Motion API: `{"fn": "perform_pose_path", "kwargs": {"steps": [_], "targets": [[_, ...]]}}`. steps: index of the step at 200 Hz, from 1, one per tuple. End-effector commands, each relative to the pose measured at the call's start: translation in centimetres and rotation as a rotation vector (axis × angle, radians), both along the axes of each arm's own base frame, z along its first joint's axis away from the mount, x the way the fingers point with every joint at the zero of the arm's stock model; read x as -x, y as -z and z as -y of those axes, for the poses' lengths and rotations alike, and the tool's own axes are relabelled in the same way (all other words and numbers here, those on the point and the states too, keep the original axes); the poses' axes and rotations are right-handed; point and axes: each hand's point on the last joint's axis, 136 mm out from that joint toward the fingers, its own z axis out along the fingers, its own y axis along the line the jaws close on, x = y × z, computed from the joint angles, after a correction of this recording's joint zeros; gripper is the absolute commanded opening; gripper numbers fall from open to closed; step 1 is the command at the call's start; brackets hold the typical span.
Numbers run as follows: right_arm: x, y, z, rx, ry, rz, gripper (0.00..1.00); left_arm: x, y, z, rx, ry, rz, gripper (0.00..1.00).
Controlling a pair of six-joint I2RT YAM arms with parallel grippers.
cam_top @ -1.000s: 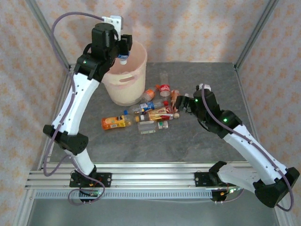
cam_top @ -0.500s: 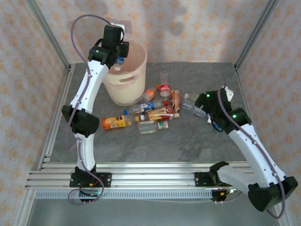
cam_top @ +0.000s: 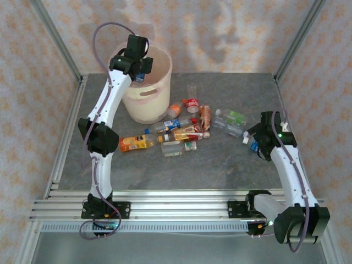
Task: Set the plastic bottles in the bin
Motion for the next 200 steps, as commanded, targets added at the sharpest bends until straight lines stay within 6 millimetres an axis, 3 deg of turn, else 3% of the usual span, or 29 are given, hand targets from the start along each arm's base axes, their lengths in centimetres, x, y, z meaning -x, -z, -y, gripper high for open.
{"fn": "perform_pose_path", "kwargs": {"steps": [1,38,95,141,147,153,200], "targets": [[-0.1,1.5,0.4,-0.058,0.061,-0.005,0.99,0.2,-0.3,-1.0,-0.053,-0.017,-0.007,0.72],[-0.9,3.3,1.4,-0.100,0.108,-0.005,0.99,0.6,-1.2,-1.2,-0.061,-0.015,0.009,0.82],[-1.8,5.6,4.0,-0.122,0.190,-0.051,0.99,2.4,-5.1,-1.5,-0.036,-0.015,0.076,0.89],[-3.8,6.2,4.8,-0.153,0.201,-0.033,1.00,5.2,-8.9,-1.5,0.043,-0.005,0.148,0.94],[-4.0,6.3,4.9,-0.151,0.204,-0.036,0.99,5.4,-8.6,-1.5,0.045,-0.008,0.143,0.94],[-4.1,6.5,5.0,-0.149,0.206,-0.046,0.99,6.4,-10.1,-1.8,0.056,-0.011,0.173,0.95],[-5.6,8.5,5.6,-0.151,0.207,-0.089,1.00,9.9,-12.5,-2.6,0.101,-0.025,0.239,1.00]]}}
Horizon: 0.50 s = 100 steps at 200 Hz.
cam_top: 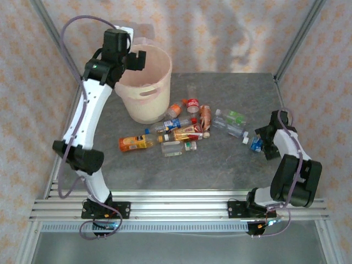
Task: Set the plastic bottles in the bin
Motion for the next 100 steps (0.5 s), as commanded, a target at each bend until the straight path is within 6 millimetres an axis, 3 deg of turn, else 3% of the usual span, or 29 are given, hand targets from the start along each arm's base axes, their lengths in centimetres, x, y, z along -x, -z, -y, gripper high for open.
{"fn": "perform_pose_path", "kwargs": {"steps": [1,55,100], "targets": [[-1.6,-0.1,0.8,0.014,0.008,0.022,1.00,1.2,-1.1,-0.4,0.039,-0.013,0.043,1.00],[-3.0,1.6,0.5,-0.021,-0.024,0.012,0.91,4.4,-2.0,-1.5,0.089,-0.052,0.066,1.00],[-2.3,2.9,-0.4,-0.054,-0.085,-0.024,0.89,6.1,-2.4,-1.4,0.165,-0.045,0.102,1.00]]}}
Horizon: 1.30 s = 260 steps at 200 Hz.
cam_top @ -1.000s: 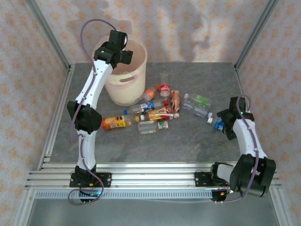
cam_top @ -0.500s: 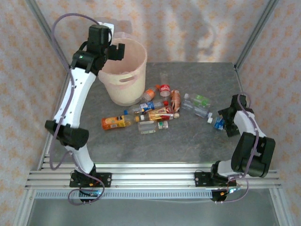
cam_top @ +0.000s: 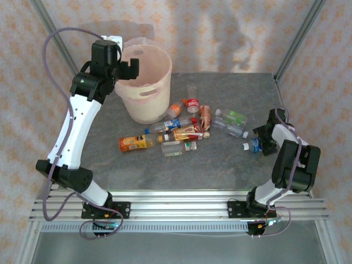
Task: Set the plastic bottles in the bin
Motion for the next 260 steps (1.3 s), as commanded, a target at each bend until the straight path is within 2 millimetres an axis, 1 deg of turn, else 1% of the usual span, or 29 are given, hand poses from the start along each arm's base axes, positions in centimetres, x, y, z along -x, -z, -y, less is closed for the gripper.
{"fn": "perform_pose_path", "kwargs": {"steps": [1,21,53,73,98,123,144,155,167,182,192,208,221,244,248,251,260], "targets": [[0.0,0.5,-0.1,-0.010,-0.039,-0.015,0.89,1.1,-2.5,-0.2,0.082,-0.011,0.094,1.00],[0.9,1.2,-0.7,-0.029,-0.058,-0.044,0.91,1.6,-2.6,0.0,0.114,-0.009,0.102,1.00],[2.0,1.7,-1.5,-0.038,-0.090,-0.072,0.92,2.3,-2.5,0.0,0.162,-0.015,0.114,1.00],[2.3,1.7,-2.1,-0.031,-0.117,-0.086,0.92,2.6,-2.5,0.2,0.194,-0.010,0.122,1.00],[2.4,1.9,-2.0,-0.007,-0.135,-0.106,0.89,2.9,-2.5,0.3,0.214,-0.009,0.127,1.00],[2.1,2.2,-2.5,-0.009,-0.160,-0.107,0.81,3.1,-2.4,0.4,0.236,-0.004,0.129,1.00],[2.0,2.2,-2.9,-0.002,-0.185,-0.109,0.68,3.2,-2.4,0.7,0.264,0.006,0.133,1.00],[1.9,2.0,-3.0,0.010,-0.197,-0.106,0.60,3.4,-2.5,0.8,0.282,0.011,0.134,1.00],[1.9,1.6,-3.0,0.028,-0.207,-0.097,0.54,3.5,-2.6,1.1,0.298,0.020,0.132,1.00],[1.9,0.6,-2.8,0.055,-0.210,-0.082,0.49,3.7,-2.7,1.3,0.314,0.027,0.133,1.00],[2.0,-0.2,-2.7,0.071,-0.213,-0.066,0.47,3.8,-2.8,1.4,0.327,0.032,0.135,1.00],[1.8,-2.2,-2.7,0.097,-0.230,-0.013,0.45,4.0,-3.0,1.7,0.353,0.047,0.142,1.00],[1.2,-4.1,-3.2,0.106,-0.267,0.060,0.44,4.2,-3.2,2.1,0.379,0.063,0.147,1.00],[-0.2,-8.8,-5.1,0.127,-0.368,0.253,0.42,4.3,-3.4,3.0,0.435,0.103,0.154,1.00],[-0.4,-9.3,-5.5,0.129,-0.387,0.277,0.42,4.3,-3.4,3.2,0.446,0.110,0.154,1.00],[-0.5,-10.5,-5.8,0.140,-0.399,0.322,0.42,4.3,-3.5,3.3,0.455,0.114,0.155,1.00],[-0.9,-12.6,-6.8,0.156,-0.440,0.411,0.42,4.3,-3.4,3.7,0.478,0.129,0.154,1.00]]}}
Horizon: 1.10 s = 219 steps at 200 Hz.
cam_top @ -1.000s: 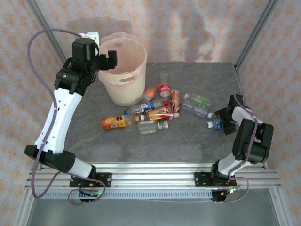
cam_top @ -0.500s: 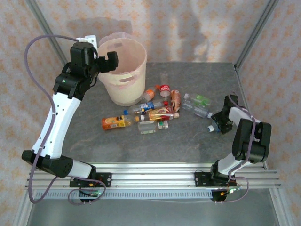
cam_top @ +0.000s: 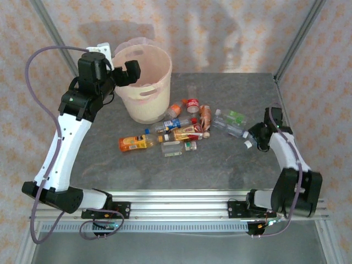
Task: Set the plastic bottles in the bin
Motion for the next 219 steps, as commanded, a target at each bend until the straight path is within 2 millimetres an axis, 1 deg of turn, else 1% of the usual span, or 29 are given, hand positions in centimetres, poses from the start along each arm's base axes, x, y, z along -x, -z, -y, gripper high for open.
{"fn": "perform_pose_path", "kwargs": {"steps": [1,17,32,45,68,87,108,125,137,159,179,202,219], "targets": [[-1.0,-5.3,-2.4,0.026,-0.142,0.204,0.43,0.3,-1.7,1.1,0.101,0.052,0.059,1.00],[-1.3,-8.9,-4.2,0.028,-0.220,0.349,0.43,0.2,-1.7,2.0,0.144,0.090,0.060,1.00],[-1.4,-11.8,-6.1,0.025,-0.299,0.464,0.43,-0.1,-1.6,3.1,0.189,0.137,0.057,1.00],[-1.3,-13.6,-7.8,0.029,-0.366,0.535,0.44,-0.4,-1.5,4.2,0.232,0.182,0.049,1.00],[-1.3,-15.7,-10.9,0.032,-0.487,0.625,0.44,-0.8,-1.1,6.7,0.269,0.265,0.026,1.00],[-1.3,-16.9,-13.7,0.037,-0.592,0.689,0.44,-0.7,-0.7,9.3,0.258,0.340,0.000,1.00],[-1.2,-18.0,-16.7,0.048,-0.699,0.751,0.44,-0.3,-0.4,13.1,0.239,0.451,-0.032,1.00],[-1.2,-18.5,-18.7,0.069,-0.773,0.790,0.45,0.1,0.0,16.0,0.238,0.539,-0.062,1.00],[-1.2,-18.8,-20.0,0.081,-0.817,0.803,0.46,0.1,0.4,17.5,0.257,0.590,-0.080,1.00],[-1.3,-19.4,-22.1,0.087,-0.891,0.830,0.47,0.2,0.7,19.6,0.306,0.681,-0.108,1.00],[-1.2,-20.0,-24.0,0.073,-0.951,0.854,0.47,0.9,0.9,21.1,0.290,0.751,-0.121,1.00],[-0.9,-20.8,-26.0,0.032,-1.015,0.884,0.47,2.0,1.5,22.3,0.258,0.833,-0.138,1.00],[-0.6,-21.4,-27.2,0.007,-1.054,0.900,0.47,2.7,2.0,22.8,0.238,0.887,-0.152,1.00]]}}
